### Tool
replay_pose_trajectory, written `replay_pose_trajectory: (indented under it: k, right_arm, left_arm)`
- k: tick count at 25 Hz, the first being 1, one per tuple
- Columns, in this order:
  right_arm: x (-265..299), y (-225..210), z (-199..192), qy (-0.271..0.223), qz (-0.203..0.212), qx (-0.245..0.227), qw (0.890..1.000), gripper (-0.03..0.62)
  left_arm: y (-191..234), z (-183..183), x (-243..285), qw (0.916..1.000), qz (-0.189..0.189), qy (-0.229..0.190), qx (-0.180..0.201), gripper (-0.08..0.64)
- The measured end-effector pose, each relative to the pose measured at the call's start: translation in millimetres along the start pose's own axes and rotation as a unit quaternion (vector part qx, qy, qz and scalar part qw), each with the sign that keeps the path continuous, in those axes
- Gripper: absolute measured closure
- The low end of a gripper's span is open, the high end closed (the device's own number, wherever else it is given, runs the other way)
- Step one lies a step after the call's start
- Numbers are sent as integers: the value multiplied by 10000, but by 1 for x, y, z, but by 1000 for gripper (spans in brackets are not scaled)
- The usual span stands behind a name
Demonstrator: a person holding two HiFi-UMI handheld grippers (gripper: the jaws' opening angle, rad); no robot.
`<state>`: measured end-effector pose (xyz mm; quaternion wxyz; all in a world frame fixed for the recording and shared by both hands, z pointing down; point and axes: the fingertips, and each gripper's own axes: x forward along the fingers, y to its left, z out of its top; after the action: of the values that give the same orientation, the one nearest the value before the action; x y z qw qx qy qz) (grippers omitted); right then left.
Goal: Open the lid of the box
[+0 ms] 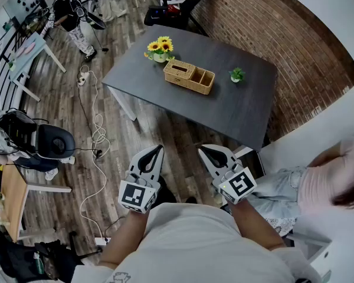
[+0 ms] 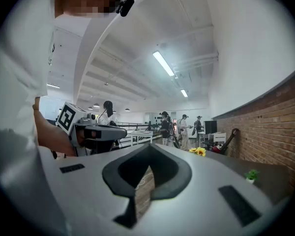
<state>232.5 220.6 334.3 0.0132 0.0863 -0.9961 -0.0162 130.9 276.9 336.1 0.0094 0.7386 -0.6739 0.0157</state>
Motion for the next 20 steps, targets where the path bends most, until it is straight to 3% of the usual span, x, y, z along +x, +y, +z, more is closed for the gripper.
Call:
replay_pose_trajectory:
  k: [10,20]
  right_arm:
    - [30,-12,-6,73,-16,104,9999,588]
    - [84,-31,-18,143,-50,91,9998,587]
  left_arm:
    - [26,-1,17,9998,-136,154,-17,549]
    - [82,-15,43,9996,-207,170,-115,549]
